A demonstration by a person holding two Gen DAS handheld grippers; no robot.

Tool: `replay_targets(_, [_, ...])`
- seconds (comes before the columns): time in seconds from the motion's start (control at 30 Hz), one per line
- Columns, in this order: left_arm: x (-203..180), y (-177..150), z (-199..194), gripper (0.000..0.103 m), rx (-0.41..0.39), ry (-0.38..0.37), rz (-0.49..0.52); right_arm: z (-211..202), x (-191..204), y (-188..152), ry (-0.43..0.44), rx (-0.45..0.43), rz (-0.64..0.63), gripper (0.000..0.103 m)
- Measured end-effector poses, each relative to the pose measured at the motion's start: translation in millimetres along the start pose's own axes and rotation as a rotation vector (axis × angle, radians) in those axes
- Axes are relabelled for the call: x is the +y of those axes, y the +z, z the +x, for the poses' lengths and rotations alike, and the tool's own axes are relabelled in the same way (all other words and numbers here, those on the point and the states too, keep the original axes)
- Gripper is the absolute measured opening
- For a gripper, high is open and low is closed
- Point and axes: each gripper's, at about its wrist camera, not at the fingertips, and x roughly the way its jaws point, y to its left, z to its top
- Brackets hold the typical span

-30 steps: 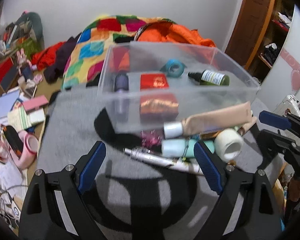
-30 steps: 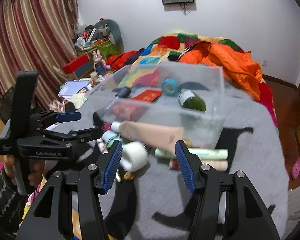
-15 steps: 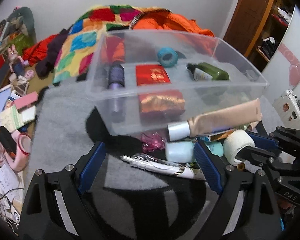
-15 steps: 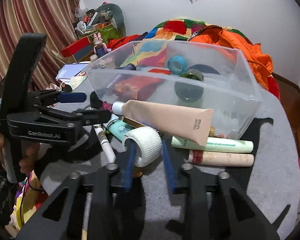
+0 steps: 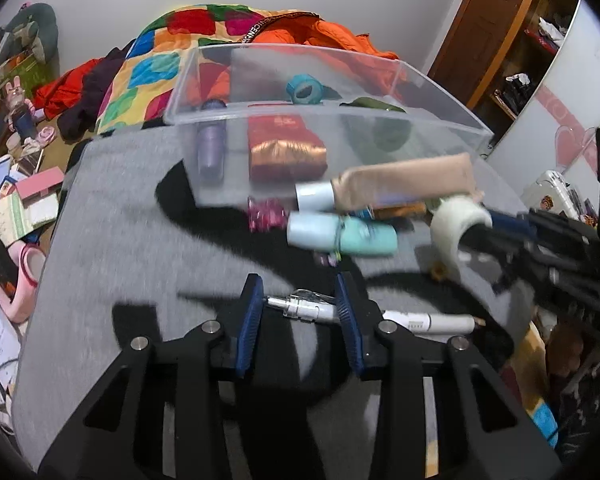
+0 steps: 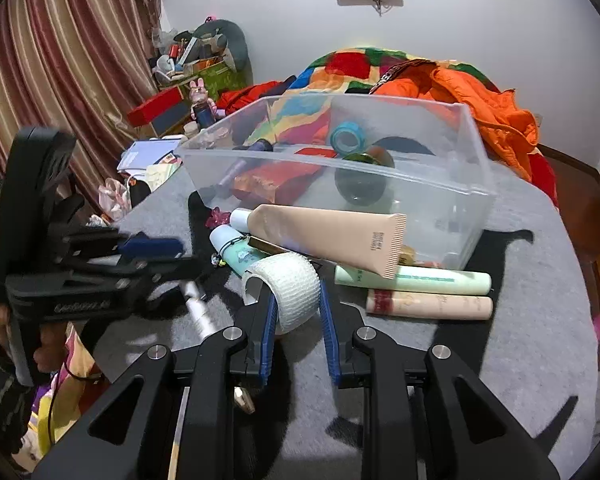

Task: Organize objects
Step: 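Grasp the white bandage roll with the right tool, then grasp the white pen with the left tool while the right tool holds the roll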

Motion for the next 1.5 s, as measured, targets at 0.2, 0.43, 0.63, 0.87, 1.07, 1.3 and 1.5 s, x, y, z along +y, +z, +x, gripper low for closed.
replay_targets(0.2, [-1, -16, -26, 0.037, -0.012, 0.037, 0.021, -23, -8, 1, -0.008, -0.043, 0.028, 0.019])
replay_targets(0.43, [-26, -5, -32, 0.074, -0.031, 0.059, 0.229, -33, -17, 0, -0.001, -0.048, 0.061, 0.019])
replay_targets(0.63, [-46, 6, 5, 0.075, 0.082, -0.064, 0.384, -32, -24, -6, 0.019, -0.027, 0.089, 0.019])
replay_targets(0.87, [-48, 9, 19, 0.066, 0.139, -0.134, 0.423, -32, -27, -11, 0.02, -0.011, 0.097, 0.019])
replay_targets(1.07, [-48, -2, 4, 0.029, 0.137, -0.111, 0.417, -27, -34, -13, 0.032, -0.002, 0.119, 0.019])
replay_targets(1.3, [-51, -23, -13, 0.016, 0.148, -0.109, 0.39, -26, -35, -15, 0.042, 0.001, 0.127, 0.019])
replay_targets(1.5, [-58, -19, -6, 0.016, 0.135, -0.116, 0.38, -25, -33, -16, 0.044, 0.007, 0.128, 0.019])
